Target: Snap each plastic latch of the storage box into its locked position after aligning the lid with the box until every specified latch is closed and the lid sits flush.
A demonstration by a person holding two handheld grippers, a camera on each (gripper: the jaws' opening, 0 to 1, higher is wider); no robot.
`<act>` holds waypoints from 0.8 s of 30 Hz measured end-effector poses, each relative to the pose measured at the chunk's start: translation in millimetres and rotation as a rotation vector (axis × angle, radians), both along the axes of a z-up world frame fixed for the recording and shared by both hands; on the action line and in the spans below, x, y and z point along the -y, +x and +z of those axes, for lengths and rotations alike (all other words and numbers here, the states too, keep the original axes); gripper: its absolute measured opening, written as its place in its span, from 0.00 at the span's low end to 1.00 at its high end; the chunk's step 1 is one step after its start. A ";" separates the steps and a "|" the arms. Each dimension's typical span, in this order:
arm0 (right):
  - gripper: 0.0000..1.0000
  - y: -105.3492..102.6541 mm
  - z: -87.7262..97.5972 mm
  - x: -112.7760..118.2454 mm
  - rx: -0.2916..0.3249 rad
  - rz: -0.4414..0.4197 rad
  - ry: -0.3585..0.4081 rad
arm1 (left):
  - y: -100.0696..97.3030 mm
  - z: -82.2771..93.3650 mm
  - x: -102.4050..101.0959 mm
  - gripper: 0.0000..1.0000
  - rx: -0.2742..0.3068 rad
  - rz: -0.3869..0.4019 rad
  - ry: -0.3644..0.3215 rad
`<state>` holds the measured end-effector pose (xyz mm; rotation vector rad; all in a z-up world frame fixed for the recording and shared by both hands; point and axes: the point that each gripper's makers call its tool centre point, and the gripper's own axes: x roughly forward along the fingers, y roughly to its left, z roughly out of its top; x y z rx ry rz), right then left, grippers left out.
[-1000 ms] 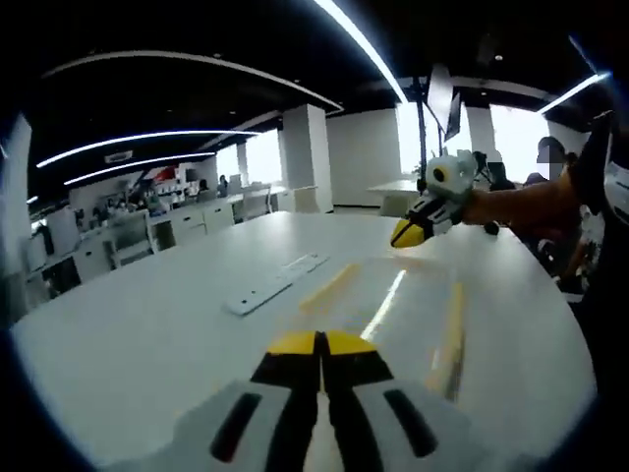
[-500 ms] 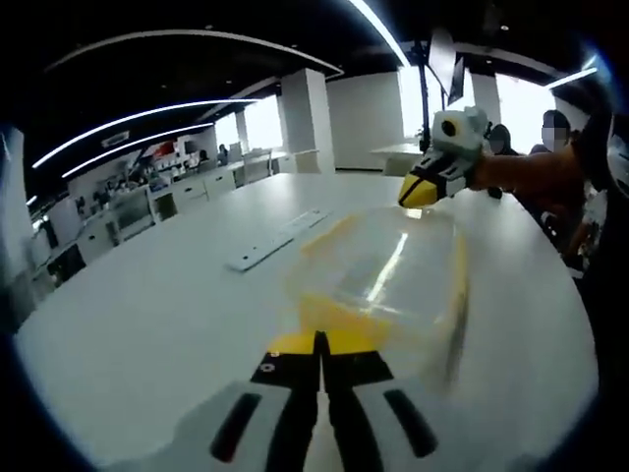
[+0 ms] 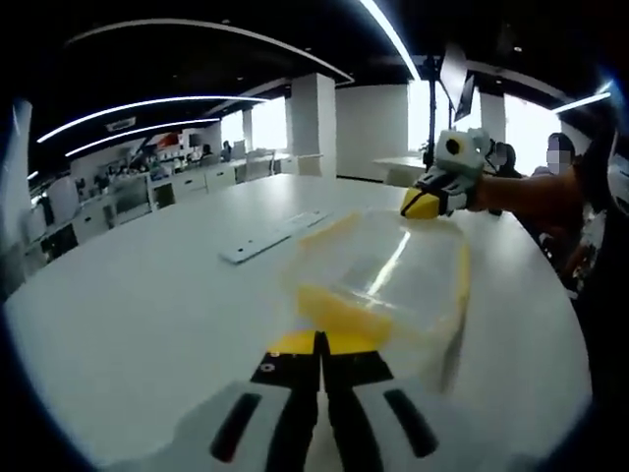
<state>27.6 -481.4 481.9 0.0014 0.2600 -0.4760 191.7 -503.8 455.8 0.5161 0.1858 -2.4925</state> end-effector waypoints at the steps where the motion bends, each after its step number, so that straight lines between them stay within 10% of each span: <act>1: 0.01 -0.2 0.0 0.1 0.012 0.000 0.012 | 0.0 0.1 -0.2 0.00 -0.002 -0.001 0.000; 13: 0.00 1.2 -0.1 0.6 -0.141 0.001 -0.039 | -2.5 -0.9 -1.2 0.00 0.025 0.003 0.056; 24: 0.00 2.6 -0.6 0.0 -0.124 0.003 -0.023 | -3.6 -2.2 0.0 0.00 -0.012 0.113 0.197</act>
